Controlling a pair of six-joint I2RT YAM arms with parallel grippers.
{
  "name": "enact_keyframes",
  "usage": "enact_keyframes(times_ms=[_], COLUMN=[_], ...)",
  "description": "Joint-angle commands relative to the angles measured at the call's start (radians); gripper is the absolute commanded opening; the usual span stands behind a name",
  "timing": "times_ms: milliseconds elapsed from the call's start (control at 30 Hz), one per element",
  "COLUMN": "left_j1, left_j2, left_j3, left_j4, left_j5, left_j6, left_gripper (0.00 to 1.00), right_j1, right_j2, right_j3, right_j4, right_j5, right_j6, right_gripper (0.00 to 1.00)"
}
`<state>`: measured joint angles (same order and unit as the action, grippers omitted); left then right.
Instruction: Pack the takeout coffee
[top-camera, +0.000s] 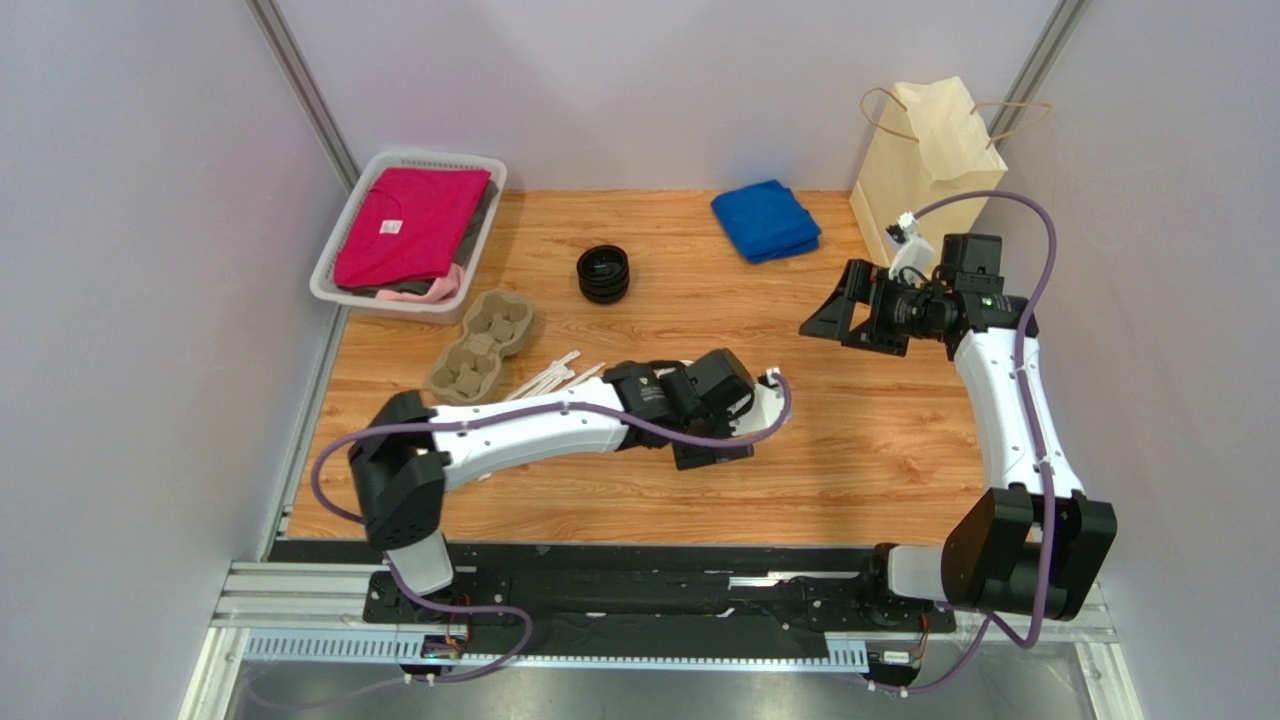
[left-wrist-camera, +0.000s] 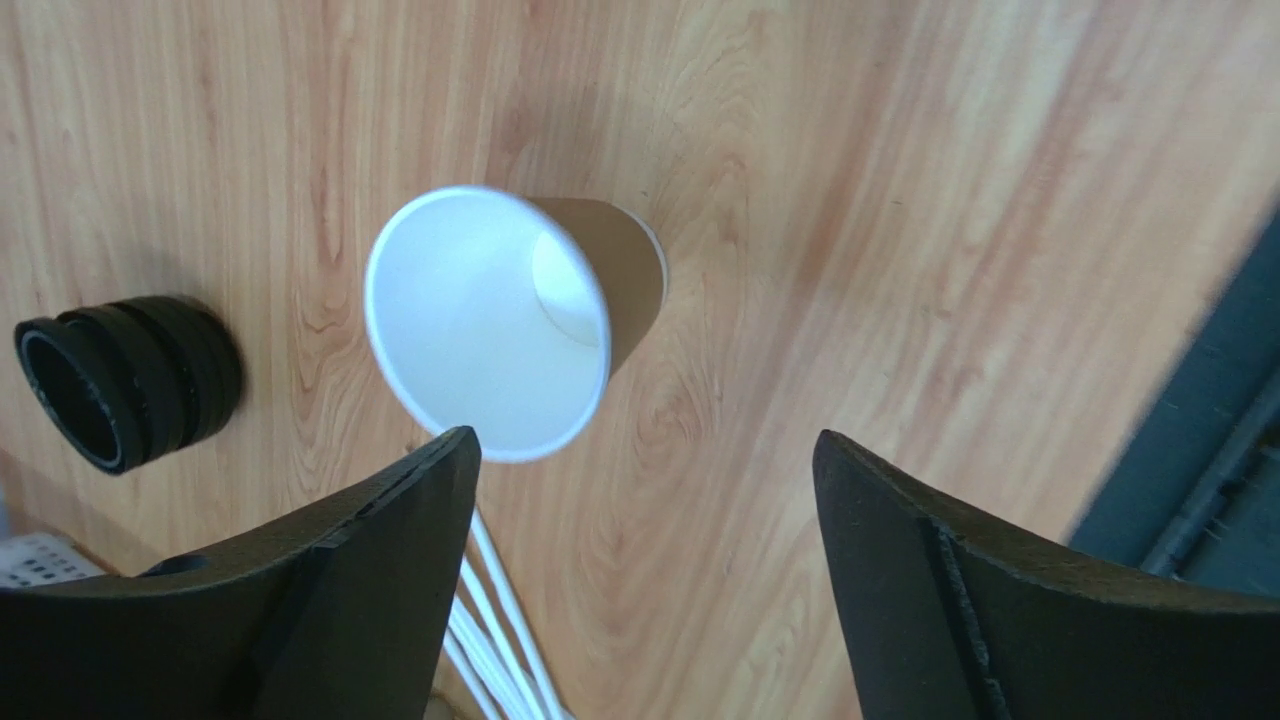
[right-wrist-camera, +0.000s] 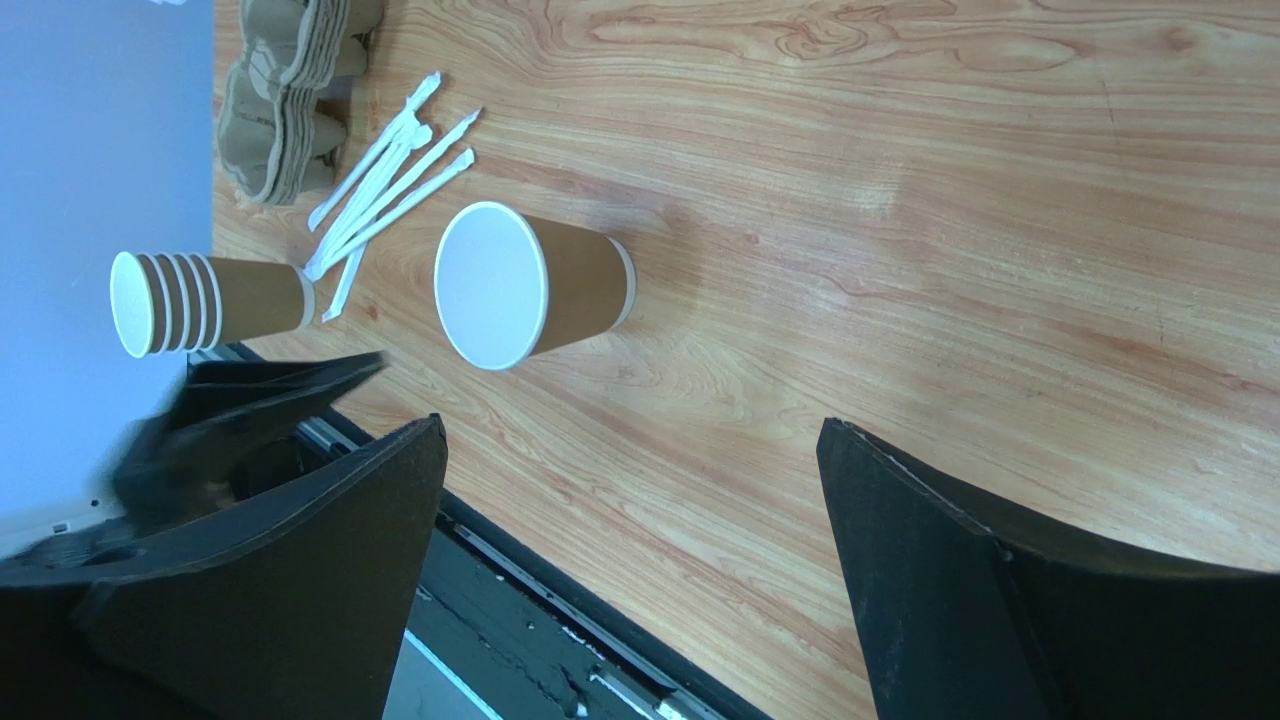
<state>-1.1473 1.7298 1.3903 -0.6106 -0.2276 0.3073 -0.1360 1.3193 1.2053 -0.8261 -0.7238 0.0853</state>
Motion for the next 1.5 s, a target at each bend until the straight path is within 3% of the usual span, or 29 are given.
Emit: enact_keyframes(times_ms=[0, 100, 133, 200, 233, 400, 433, 533, 633, 833, 1200, 1467], left_j1=[0.079, 0.248, 0.368, 0.504, 0.638, 0.986, 1.115, 1.323, 1.426, 1.566, 1.575, 1.577], left_j2=[-0.249, -0.340, -0.390, -0.426, -0.453, -0.574, -0.585, -0.624, -0.662, -0.679, -0.644, -0.622], left_j3=[0.153, 0.182, 0.161, 0.150, 0.165, 0.142, 0.121, 0.073, 0.003, -0.189, -0.459, -0.470], left_j4=[-0.237, -0.389, -0.431, -0.478, -0.553, -0.728, -0.751, -0.819, -0.841, -0.784, -0.528, -0.482], left_j5=[0.219, 0.342, 0.361, 0.423, 0.451, 0.537, 0.556, 0.582, 0.556, 0.544, 0.436, 0.425], left_j6=[-0.048, -0.053, -0.040, -0.039, -0.024, 0.053, 0.071, 0.166, 0.228, 0.295, 0.294, 0.262], left_gripper=[0.91, 0.92, 0.93, 0.93, 0.93, 0.94, 0.94, 0.94, 0.95, 0.95, 0.78, 0.42], right_j1=[0.003, 0.003, 0.004, 0.004, 0.006, 0.010, 0.012, 0.016, 0.019, 0.019, 0.019, 0.019], right_j2=[0.004, 0.006, 0.006, 0.006, 0.009, 0.015, 0.021, 0.046, 0.067, 0.092, 0.084, 0.093], right_j3=[0.056, 0.053, 0.043, 0.039, 0.036, 0.002, -0.004, -0.021, -0.033, -0.038, -0.055, -0.058], right_j4=[0.008, 0.022, 0.028, 0.033, 0.035, 0.056, 0.073, 0.102, 0.133, 0.151, 0.154, 0.163], right_j5=[-0.037, -0.048, -0.057, -0.065, -0.068, -0.072, -0.080, -0.101, -0.112, -0.121, -0.117, -0.121], right_j6=[-0.015, -0.002, 0.001, 0.007, 0.004, 0.014, 0.030, 0.060, 0.080, 0.097, 0.093, 0.093], right_gripper=[1.00, 1.00, 1.00, 1.00, 1.00, 1.00, 1.00, 1.00, 1.00, 1.00, 1.00, 1.00])
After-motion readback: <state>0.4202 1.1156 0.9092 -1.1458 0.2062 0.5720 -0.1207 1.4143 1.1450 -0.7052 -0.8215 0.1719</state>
